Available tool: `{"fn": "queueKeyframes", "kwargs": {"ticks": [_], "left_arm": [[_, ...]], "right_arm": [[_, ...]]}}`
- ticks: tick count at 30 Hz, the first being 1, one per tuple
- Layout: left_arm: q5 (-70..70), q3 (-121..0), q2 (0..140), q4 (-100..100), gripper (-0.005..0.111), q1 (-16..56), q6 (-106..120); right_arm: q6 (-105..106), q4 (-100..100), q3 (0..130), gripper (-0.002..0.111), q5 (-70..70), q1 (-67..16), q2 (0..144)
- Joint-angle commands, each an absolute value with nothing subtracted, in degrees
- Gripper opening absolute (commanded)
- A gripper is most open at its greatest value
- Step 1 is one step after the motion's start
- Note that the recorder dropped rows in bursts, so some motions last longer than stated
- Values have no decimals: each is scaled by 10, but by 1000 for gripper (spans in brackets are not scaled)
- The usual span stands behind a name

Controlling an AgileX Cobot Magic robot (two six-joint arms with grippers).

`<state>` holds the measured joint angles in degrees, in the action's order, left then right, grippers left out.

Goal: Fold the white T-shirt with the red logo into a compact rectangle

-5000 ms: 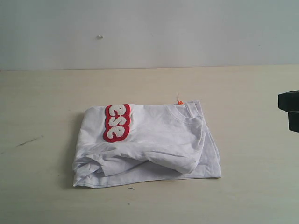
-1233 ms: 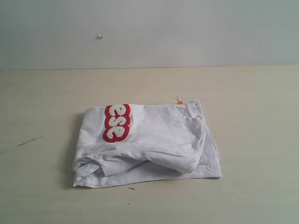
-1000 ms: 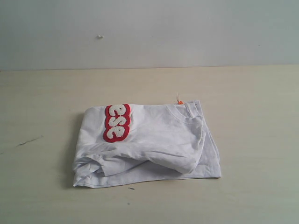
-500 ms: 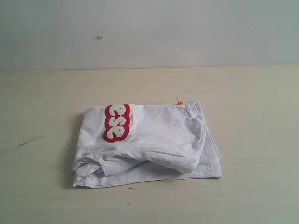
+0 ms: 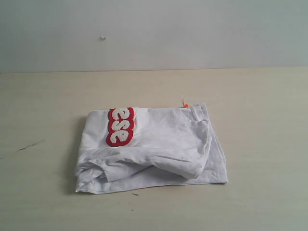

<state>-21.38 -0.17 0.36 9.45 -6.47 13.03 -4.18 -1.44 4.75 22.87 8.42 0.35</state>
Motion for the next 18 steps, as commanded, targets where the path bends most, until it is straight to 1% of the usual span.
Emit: {"fn": "queueKeyframes", "kwargs": {"ticks": [1,18], "left_arm": [[-209,0,0,99,0,-67,130],[-209,0,0,99,0,-63,130]], "right_arm": [[-43,-15,44,11,226,88,0],[-45,-15,44,11,225,88,0]]}}
